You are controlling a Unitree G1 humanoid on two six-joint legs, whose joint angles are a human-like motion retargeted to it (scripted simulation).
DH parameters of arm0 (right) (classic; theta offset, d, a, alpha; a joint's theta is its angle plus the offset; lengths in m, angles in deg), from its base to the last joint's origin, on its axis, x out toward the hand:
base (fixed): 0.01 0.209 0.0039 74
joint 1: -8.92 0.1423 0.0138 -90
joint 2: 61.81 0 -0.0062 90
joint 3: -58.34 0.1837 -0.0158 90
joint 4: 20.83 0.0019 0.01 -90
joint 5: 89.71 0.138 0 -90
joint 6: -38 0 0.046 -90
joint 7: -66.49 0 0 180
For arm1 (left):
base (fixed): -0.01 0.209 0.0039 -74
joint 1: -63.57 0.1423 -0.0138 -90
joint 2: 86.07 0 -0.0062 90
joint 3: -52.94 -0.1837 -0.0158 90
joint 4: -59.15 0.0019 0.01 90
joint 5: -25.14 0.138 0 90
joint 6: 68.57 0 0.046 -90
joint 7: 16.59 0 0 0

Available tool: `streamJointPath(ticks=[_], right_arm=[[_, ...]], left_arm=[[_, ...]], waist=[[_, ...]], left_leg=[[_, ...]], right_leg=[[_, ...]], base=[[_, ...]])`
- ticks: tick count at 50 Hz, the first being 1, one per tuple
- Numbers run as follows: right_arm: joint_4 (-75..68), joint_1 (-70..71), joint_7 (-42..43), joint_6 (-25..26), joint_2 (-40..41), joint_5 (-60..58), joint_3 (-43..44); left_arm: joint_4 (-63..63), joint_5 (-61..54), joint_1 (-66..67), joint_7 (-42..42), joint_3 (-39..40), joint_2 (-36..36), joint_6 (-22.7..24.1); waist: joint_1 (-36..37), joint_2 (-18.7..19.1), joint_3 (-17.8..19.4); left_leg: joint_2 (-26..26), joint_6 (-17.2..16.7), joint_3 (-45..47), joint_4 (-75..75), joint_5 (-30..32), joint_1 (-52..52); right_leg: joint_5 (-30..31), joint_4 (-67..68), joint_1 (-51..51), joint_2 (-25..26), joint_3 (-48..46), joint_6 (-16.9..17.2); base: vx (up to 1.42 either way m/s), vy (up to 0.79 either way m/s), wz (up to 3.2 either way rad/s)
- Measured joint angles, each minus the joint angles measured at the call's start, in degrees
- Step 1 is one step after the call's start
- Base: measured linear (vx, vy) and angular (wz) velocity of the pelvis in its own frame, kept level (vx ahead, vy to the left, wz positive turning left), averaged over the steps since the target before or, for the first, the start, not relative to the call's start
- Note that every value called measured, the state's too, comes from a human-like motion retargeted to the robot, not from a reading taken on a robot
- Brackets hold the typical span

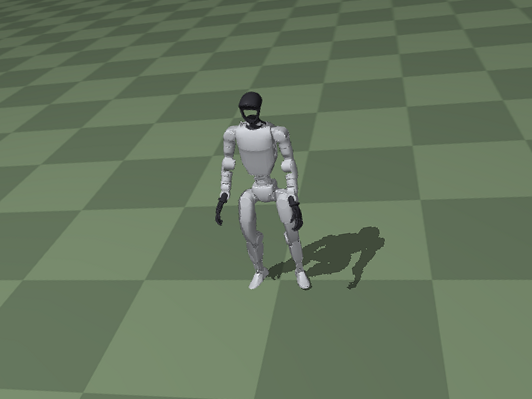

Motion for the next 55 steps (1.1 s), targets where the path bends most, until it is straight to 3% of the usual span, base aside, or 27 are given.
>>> streamJointPath(ticks=[25, 42, 55], right_arm=[[4.4, 0.3, -1.1, -1.0, 0.0, 0.9, -0.4], [1.6, 0.5, -1.6, -0.5, -0.5, 0.7, -0.2], [4.9, 1.7, -1.0, -0.7, -0.6, -0.4, 0.1]], left_arm=[[1.6, -1.9, 1.0, -1.8, -1.8, -0.2, 0.4], [1.8, -5.7, 0.9, -1.4, -3.8, -0.8, 1.6], [0.8, -2.8, 0.3, -1.9, -1.0, -0.2, 0.4]], waist=[[0.2, 0.3, 1.0], [4.5, 2.6, -1.3], [0.4, 3.3, 0.1]], left_leg=[[-0.2, -0.1, -0.9, 0.1, 0.7, -1.3], [-1.2, 0.4, -0.9, -0.7, 1.4, -2.3], [-0.8, -0.3, -1.1, -0.2, 0.9, -1.5]], right_leg=[[0.5, -0.5, -0.5, -0.3, -0.8, 0.1], [0.4, -0.2, -2.1, -1.0, -0.5, 0.4], [0.0, -0.4, -0.8, -0.9, -0.8, -0.1]], base=[[0.00, 0.00, 0.03], [0.00, 0.00, 0.00], [0.00, 0.00, 0.00]])
